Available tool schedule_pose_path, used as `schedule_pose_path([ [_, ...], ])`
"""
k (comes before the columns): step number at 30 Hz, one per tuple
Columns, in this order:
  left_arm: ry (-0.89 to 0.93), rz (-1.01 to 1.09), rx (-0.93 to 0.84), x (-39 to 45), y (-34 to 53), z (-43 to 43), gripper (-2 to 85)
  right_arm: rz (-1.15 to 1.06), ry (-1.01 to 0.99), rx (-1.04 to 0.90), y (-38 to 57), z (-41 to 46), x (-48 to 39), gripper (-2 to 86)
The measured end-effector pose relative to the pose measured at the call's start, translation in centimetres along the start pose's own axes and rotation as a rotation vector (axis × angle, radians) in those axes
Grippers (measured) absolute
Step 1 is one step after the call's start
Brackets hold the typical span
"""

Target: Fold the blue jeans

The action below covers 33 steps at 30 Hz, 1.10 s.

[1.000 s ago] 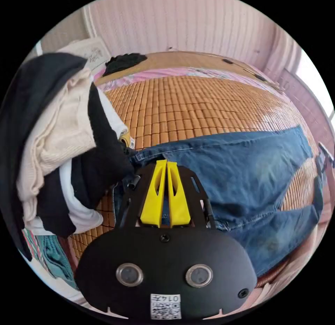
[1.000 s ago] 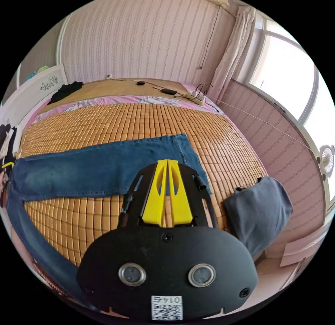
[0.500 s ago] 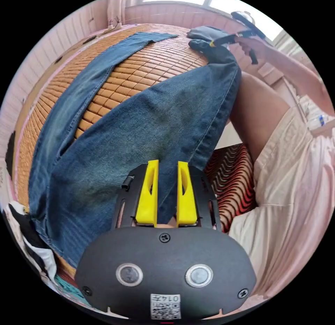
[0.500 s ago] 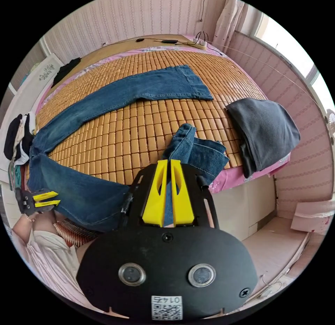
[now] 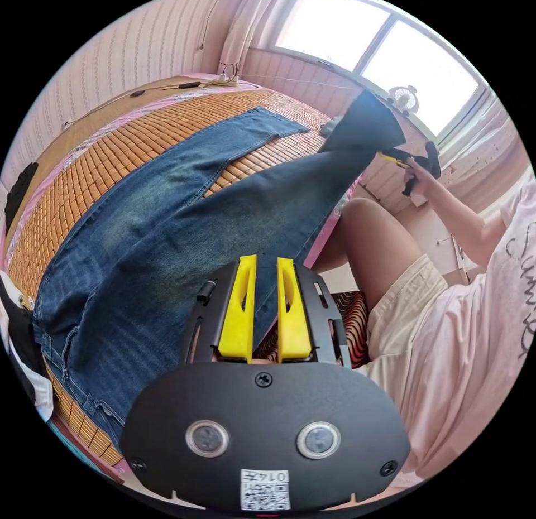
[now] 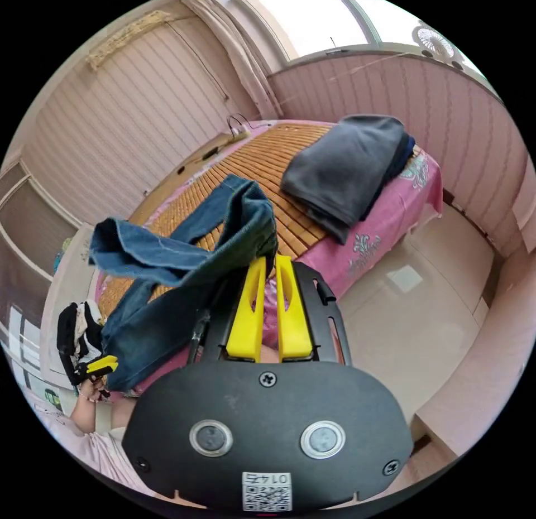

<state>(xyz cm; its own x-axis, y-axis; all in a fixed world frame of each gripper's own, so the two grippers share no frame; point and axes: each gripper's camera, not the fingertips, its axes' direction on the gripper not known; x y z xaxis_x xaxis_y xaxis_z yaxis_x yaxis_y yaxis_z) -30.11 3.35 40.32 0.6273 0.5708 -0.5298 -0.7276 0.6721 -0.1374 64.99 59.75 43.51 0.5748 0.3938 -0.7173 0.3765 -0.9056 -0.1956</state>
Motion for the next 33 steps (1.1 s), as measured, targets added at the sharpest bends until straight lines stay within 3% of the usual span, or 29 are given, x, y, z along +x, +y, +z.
schedule_pose_path([
  [3,0.019,-0.013,-0.053,-0.8,-0.3,1.7,6.5,0.062,0.159,-0.071,0.9,2.2,1.6,5.9],
  [8,-0.024,-0.007,-0.062,-1.3,-1.5,2.9,6.6,-0.159,0.309,0.020,1.3,0.6,-1.5,8.2],
  [13,-0.059,-0.023,-0.028,-2.1,-2.6,3.5,6.6,-0.140,0.494,0.135,2.9,-3.8,-0.9,8.2],
  [16,-0.085,-0.048,0.012,-2.5,-3.0,4.1,6.5,-0.349,0.261,0.157,5.1,-4.9,-3.0,9.5],
  [19,-0.100,-0.075,-0.093,-3.0,-2.9,7.7,6.7,-0.553,0.073,-0.116,7.4,-0.3,-6.5,14.9],
  [20,-0.087,-0.094,-0.123,-3.1,-2.7,9.1,6.9,-0.595,0.100,-0.211,8.1,1.8,-7.3,16.0],
  [22,-0.093,-0.130,-0.065,-3.3,-2.2,9.2,7.0,-0.571,0.081,-0.264,8.2,3.5,-7.2,15.1],
  [25,-0.062,-0.159,-0.055,-3.7,-2.1,9.6,6.9,-0.428,-0.036,-0.326,6.3,3.5,-5.2,4.9],
  [33,-0.064,-0.130,-0.081,-2.9,-2.9,10.5,6.6,-0.433,0.044,0.014,-3.1,-5.1,-3.2,0.9],
])
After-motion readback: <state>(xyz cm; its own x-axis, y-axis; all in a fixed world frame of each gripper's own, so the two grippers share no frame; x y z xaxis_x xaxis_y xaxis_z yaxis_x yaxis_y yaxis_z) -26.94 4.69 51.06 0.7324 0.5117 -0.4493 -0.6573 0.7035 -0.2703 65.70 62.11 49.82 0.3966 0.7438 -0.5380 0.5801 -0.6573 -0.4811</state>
